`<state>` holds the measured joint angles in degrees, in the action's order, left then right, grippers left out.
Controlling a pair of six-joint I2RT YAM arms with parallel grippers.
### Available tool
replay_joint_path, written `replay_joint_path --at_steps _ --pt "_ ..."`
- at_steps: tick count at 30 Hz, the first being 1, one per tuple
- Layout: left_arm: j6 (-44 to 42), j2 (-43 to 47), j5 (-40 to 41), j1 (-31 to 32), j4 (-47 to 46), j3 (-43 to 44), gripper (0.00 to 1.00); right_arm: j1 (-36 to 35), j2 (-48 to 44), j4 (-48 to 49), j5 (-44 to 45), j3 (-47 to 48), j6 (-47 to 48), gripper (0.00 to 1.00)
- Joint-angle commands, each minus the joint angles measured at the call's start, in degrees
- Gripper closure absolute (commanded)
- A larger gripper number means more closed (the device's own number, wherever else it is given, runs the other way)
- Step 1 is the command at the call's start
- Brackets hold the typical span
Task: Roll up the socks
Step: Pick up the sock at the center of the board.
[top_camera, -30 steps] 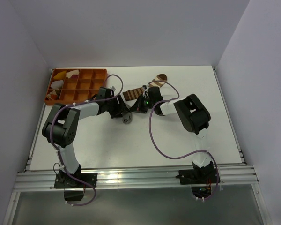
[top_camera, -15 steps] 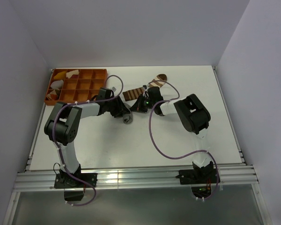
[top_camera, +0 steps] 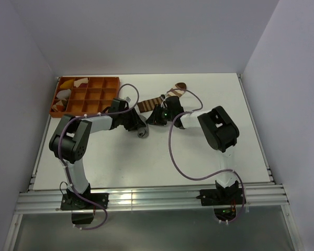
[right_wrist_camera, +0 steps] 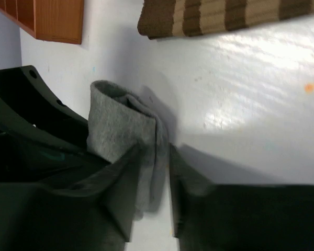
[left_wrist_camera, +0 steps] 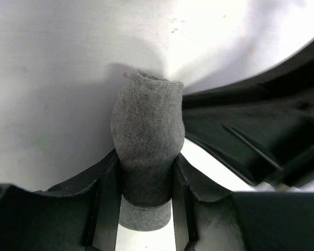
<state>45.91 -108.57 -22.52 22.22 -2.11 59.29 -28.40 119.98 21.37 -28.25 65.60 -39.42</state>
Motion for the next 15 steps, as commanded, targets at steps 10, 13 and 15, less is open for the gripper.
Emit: replay_joint_path --at_steps 10,13,15 --pt "-9.34 15.57 19.88 0.46 12.02 2.32 1.00 -0.16 -26.36 -22.06 13.30 -2.58 9.97 0.41" --pt "-10.31 17.69 20.32 -1.46 14.93 4.95 1.00 0.36 -34.87 -23.83 13.92 -5.30 11.82 0.41" --pt "-10.66 18.57 21.20 -2.79 16.08 7.15 1.00 0.45 -37.79 -24.79 14.71 -7.41 13.40 0.41"
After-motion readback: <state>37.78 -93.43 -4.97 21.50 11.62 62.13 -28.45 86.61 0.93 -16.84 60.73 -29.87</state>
